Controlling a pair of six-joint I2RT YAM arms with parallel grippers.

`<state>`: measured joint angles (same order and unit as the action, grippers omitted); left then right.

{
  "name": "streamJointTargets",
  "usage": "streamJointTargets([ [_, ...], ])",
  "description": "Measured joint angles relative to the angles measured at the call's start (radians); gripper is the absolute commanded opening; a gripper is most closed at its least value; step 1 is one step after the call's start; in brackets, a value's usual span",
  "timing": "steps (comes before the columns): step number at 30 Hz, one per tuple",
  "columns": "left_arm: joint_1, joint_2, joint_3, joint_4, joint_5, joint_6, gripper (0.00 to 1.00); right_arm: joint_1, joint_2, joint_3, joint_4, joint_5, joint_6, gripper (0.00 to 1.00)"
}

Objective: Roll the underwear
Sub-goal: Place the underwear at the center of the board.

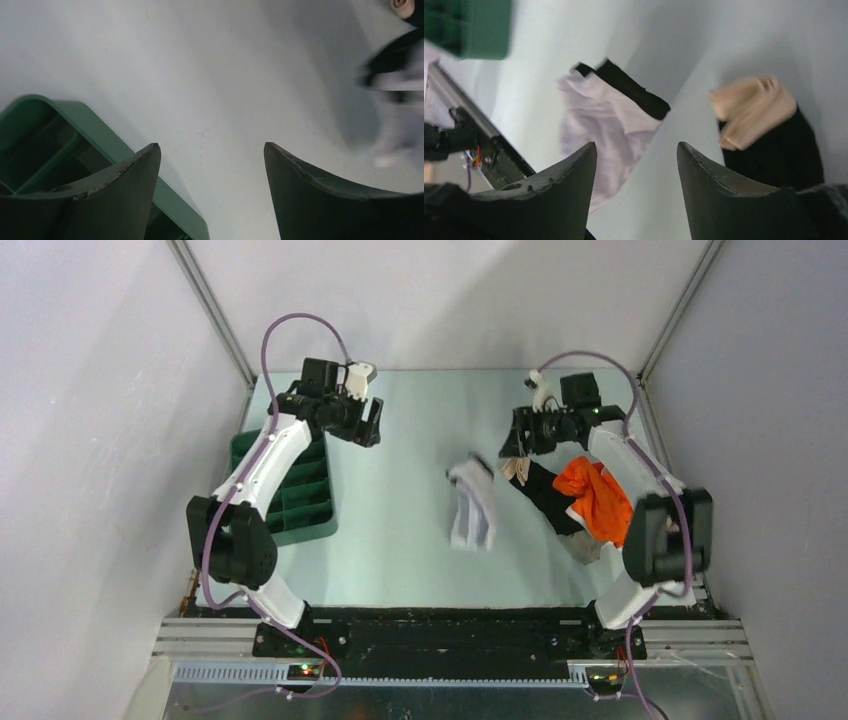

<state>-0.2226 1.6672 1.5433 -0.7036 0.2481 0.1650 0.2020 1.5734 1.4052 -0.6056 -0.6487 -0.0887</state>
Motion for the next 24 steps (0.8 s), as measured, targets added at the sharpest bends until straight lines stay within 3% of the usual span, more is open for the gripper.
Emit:
streamJointTargets([
  [4, -0.01, -0.037, -0.076, -0.003, 0.0, -0.01, 0.82, -0.109, 0.173, -0.097, -0.004, 0.06, 0.1, 0.62],
  [8, -0.043, -0.037, -0.121, -0.016, 0.004, -0.01, 0.81, -0.167, 0.151, -0.116, -0.056, 0.048, 0.073, 0.56],
  [10, -0.056, -0.041, -0.131, -0.02, 0.019, -0.026, 0.81, -0.138, 0.102, -0.113, -0.084, 0.042, 0.013, 0.57],
  [14, -0.068, -0.093, -0.189, 0.01, 0.064, -0.066, 0.8, 0.047, -0.031, -0.145, -0.122, 0.08, -0.091, 0.73],
  [19, -0.071, -0.15, -0.27, 0.096, 0.078, -0.12, 0.8, 0.206, -0.105, -0.285, -0.134, 0.17, -0.088, 0.68],
  [24, -0.071, -0.152, -0.315, 0.161, 0.069, -0.175, 0.8, 0.248, -0.058, -0.392, -0.139, 0.24, -0.062, 0.76],
])
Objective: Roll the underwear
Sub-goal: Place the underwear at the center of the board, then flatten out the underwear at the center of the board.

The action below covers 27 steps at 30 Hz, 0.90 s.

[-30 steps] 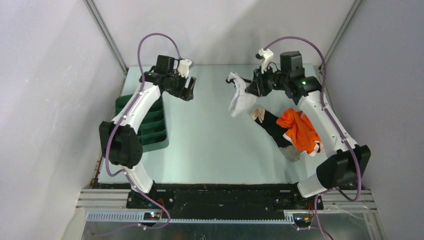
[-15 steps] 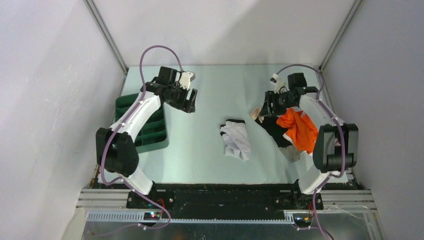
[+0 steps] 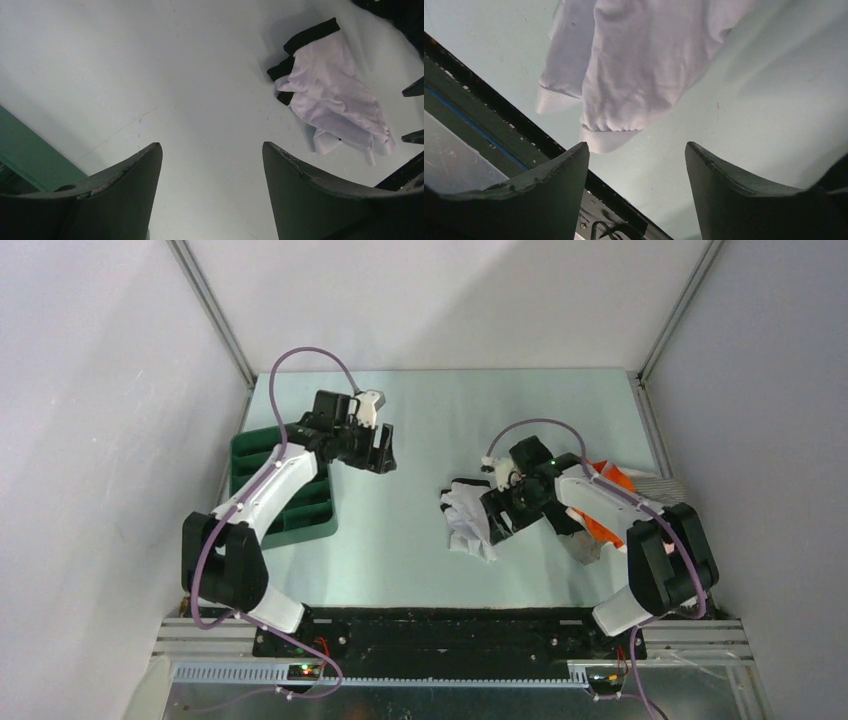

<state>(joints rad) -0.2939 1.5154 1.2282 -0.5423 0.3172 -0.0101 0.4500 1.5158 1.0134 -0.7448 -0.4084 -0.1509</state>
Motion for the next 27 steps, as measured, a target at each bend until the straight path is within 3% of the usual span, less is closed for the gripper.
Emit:
streamJointTargets([
  [5, -0.002, -0.044, -0.058, 0.013, 0.001, 0.004, 0.79, 0.068, 0.047, -0.003, 0.025, 0.027, 0.0, 0.69],
  [7, -0.008, -0.087, -0.097, 0.019, 0.001, 0.043, 0.79, 0.087, 0.063, -0.003, 0.033, 0.035, 0.002, 0.59],
  [8, -0.014, -0.117, -0.123, 0.025, 0.002, 0.074, 0.79, 0.093, 0.072, -0.003, 0.037, 0.039, 0.004, 0.47],
  [10, -0.039, -0.186, -0.193, 0.064, 0.01, 0.168, 0.79, 0.097, 0.088, -0.003, 0.045, 0.051, 0.011, 0.35],
  [12, -0.084, -0.28, -0.3, 0.127, 0.032, 0.307, 0.79, 0.085, 0.099, -0.003, 0.049, 0.064, 0.021, 0.32],
  [13, -0.111, -0.323, -0.352, 0.154, 0.047, 0.382, 0.79, 0.073, 0.101, -0.002, 0.049, 0.068, 0.024, 0.32],
  [16, -0.203, -0.425, -0.51, 0.259, 0.088, 0.645, 0.79, -0.012, 0.112, 0.018, 0.045, 0.058, 0.032, 0.49],
  [21, -0.322, -0.324, -0.586, 0.423, 0.163, 0.991, 0.76, -0.195, 0.119, 0.076, 0.048, 0.028, 0.053, 0.68],
  [27, -0.488, -0.123, -0.586, 0.719, 0.231, 1.183, 0.71, -0.266, 0.075, 0.085, 0.048, -0.065, 0.102, 0.7],
])
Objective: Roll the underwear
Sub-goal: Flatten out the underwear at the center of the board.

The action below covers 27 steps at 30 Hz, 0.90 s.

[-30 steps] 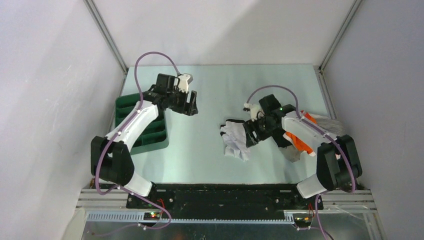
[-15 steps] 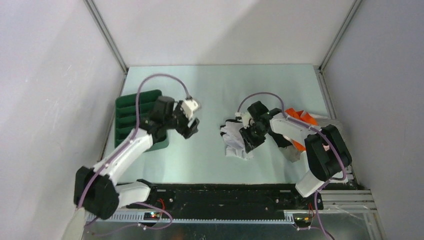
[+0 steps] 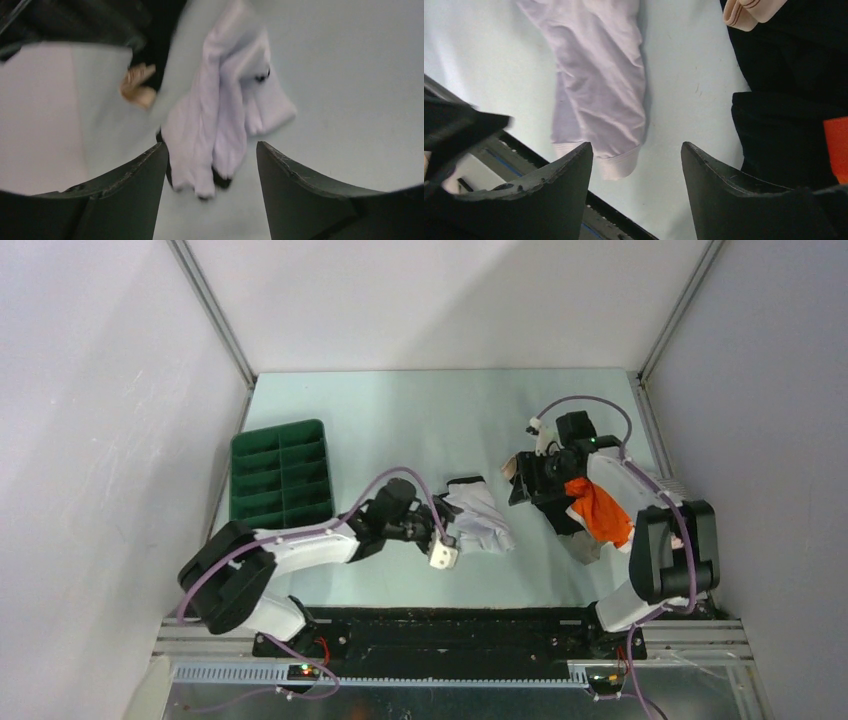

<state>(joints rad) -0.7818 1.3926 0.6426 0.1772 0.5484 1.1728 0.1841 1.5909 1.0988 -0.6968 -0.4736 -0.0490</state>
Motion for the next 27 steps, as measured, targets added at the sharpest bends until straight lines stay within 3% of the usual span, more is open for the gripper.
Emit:
streamJointTargets([
  [5, -0.114, 0.113, 0.001, 0.153, 0.047, 0.068, 0.68, -0.068, -0.114, -0.011, 0.001, -0.064, 0.068, 0.65],
  [11, -0.187, 0.201, 0.05, 0.187, 0.044, 0.102, 0.53, -0.171, -0.21, -0.07, 0.011, -0.119, 0.153, 0.64],
  [16, -0.215, 0.245, 0.112, 0.133, 0.003, 0.172, 0.43, -0.179, -0.258, -0.137, 0.013, -0.153, 0.203, 0.63],
  [24, -0.218, 0.278, 0.183, -0.051, -0.055, 0.303, 0.41, -0.219, -0.289, -0.162, 0.013, -0.18, 0.234, 0.62],
  [27, -0.218, 0.288, 0.205, -0.103, -0.06, 0.328, 0.36, -0.227, -0.289, -0.164, 0.014, -0.183, 0.24, 0.62],
])
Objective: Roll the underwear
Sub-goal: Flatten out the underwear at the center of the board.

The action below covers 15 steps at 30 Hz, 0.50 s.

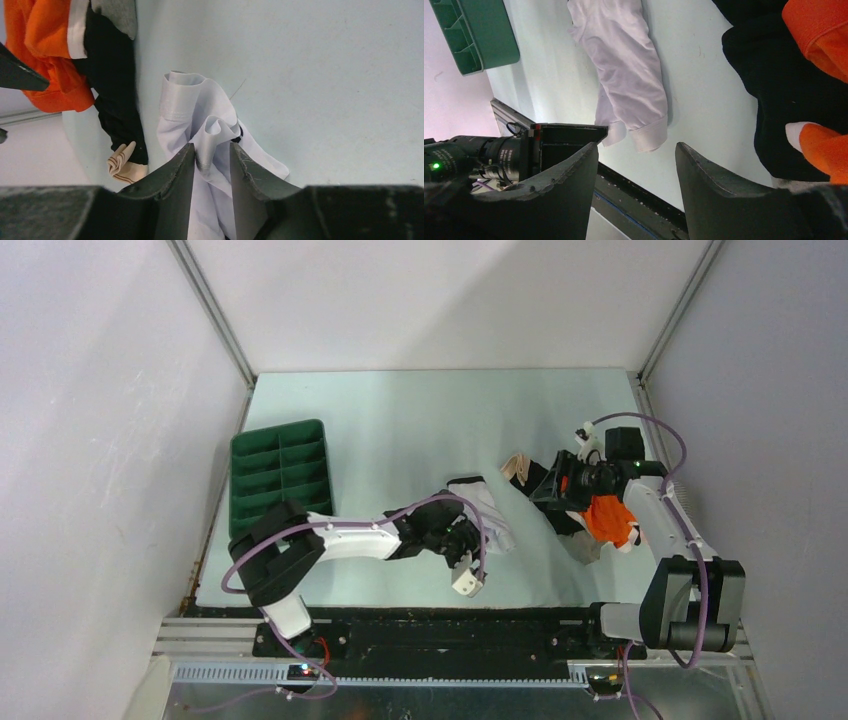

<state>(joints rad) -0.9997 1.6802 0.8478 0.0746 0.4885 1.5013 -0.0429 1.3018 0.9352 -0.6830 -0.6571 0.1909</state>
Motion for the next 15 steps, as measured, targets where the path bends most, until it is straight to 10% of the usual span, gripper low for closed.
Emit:
streamJointTargets([
  [8, 0.0, 0.023, 0.013, -0.008, -0.007, -0.008, 0.03, -0.008, 0.006, 0.0, 0.001, -0.007, 0.011, 0.59],
  [15, 0.045, 0.022, 0.095, 0.007, -0.011, -0.143, 0.0, -0.018, 0.025, 0.0, -0.001, 0.004, -0.013, 0.58],
])
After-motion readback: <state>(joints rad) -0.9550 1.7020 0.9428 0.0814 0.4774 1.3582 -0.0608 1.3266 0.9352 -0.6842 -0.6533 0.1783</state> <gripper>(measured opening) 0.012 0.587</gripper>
